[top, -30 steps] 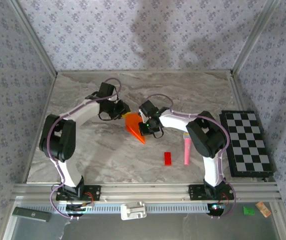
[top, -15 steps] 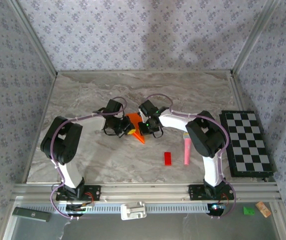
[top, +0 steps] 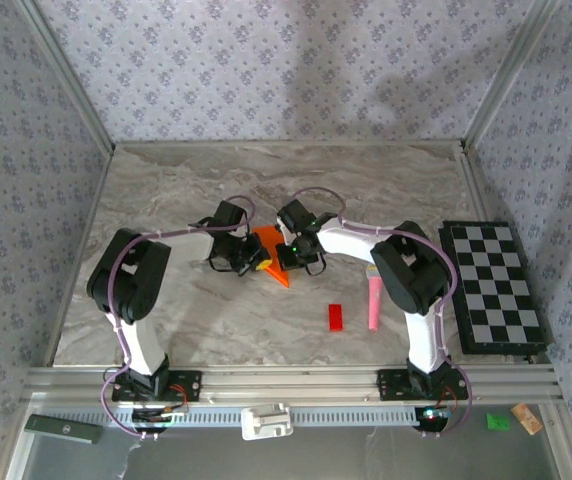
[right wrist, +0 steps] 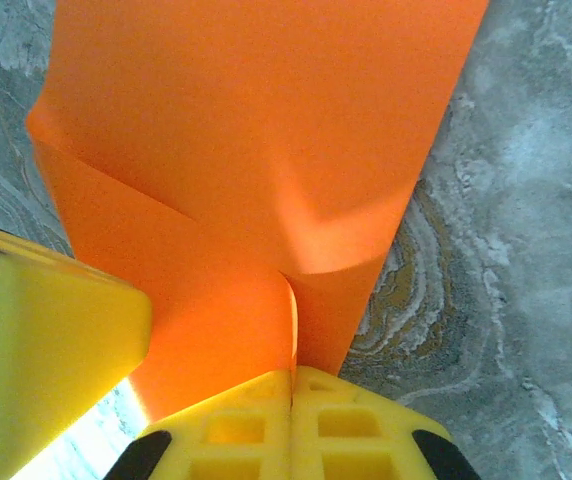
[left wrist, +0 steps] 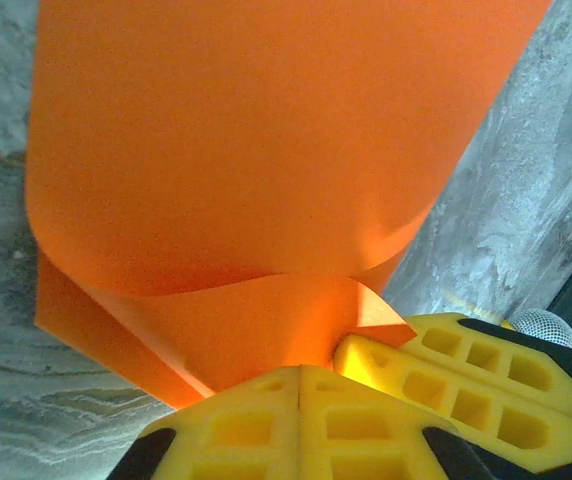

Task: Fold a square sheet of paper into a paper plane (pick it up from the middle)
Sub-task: Third fold the triangle at the center of the table.

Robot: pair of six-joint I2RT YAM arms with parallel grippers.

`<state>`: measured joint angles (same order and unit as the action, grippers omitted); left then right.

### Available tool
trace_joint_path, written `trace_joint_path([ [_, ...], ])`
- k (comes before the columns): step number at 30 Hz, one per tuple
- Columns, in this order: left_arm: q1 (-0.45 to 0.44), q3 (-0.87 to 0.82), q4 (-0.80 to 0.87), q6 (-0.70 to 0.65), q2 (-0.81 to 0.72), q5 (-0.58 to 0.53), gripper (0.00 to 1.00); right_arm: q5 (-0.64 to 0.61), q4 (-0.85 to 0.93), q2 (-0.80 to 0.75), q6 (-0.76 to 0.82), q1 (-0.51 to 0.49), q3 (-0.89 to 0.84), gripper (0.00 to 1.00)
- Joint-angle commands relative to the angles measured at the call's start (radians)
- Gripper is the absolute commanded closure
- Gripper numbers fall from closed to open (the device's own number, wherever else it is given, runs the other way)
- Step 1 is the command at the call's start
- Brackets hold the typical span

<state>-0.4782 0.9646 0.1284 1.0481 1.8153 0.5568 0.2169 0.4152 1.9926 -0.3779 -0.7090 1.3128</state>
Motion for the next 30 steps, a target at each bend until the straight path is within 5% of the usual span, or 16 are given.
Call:
trace_joint_path([
  [1, -0.005, -0.009, 0.002, -0.021, 0.022, 0.004, 0.95, -0.013, 0.055, 0.041, -0.012, 0.005, 0.003, 1.0],
  [20, -0.004, -0.013, 0.057, -0.04, 0.059, -0.046, 0.98, 0.002, 0.049, 0.024, -0.027, 0.009, 0.013, 1.0],
  [30, -0.005, -0.026, 0.101, -0.056, 0.079, -0.093, 1.0, 0.039, 0.037, -0.109, -0.083, 0.036, 0.04, 0.77],
])
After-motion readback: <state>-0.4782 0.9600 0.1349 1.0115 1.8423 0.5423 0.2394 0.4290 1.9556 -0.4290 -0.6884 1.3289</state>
